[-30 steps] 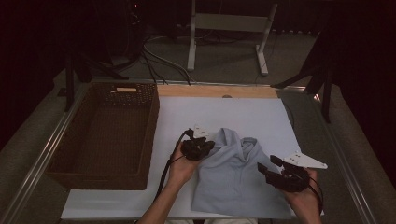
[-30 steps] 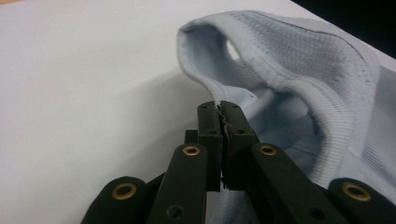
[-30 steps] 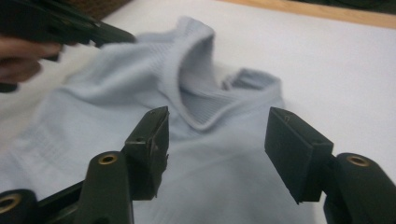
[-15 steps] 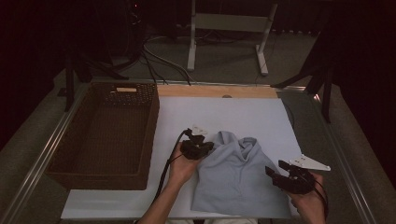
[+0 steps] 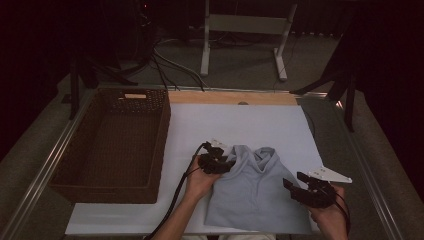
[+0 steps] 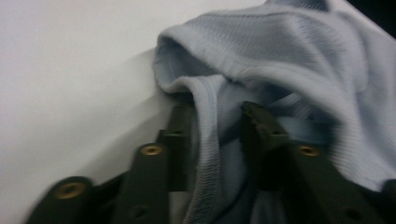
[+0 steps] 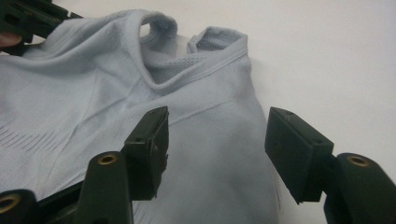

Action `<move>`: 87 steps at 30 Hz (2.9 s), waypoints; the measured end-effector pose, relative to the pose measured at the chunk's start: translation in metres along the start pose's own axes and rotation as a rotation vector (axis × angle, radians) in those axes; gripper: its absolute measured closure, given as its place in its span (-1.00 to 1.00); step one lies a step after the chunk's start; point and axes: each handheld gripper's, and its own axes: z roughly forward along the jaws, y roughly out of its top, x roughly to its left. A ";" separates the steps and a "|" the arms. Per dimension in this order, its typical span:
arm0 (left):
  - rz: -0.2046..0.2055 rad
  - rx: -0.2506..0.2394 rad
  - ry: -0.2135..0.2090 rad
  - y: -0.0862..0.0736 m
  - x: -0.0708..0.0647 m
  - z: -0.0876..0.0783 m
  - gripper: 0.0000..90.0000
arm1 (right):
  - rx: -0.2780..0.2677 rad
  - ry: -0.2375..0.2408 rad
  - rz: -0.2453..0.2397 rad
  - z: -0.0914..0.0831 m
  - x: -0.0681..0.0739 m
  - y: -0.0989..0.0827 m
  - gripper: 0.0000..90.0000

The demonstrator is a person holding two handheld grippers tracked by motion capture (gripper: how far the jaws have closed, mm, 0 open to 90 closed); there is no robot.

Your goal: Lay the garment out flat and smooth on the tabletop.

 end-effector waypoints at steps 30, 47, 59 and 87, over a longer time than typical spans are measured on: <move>-0.110 -0.031 0.156 0.000 0.035 -0.035 0.65 | 0.059 -0.006 0.012 0.015 -0.003 -0.004 -0.20; -0.127 -0.178 0.132 0.008 0.027 -0.052 -0.44 | 0.118 -0.014 0.017 0.031 -0.002 -0.005 0.59; -0.050 -0.164 0.081 0.022 0.002 -0.045 -0.41 | 0.058 0.092 -0.161 0.019 0.034 0.000 0.86; 0.046 -0.091 -0.077 0.037 -0.058 -0.002 -0.03 | 0.062 0.202 -0.243 0.020 0.059 -0.004 0.89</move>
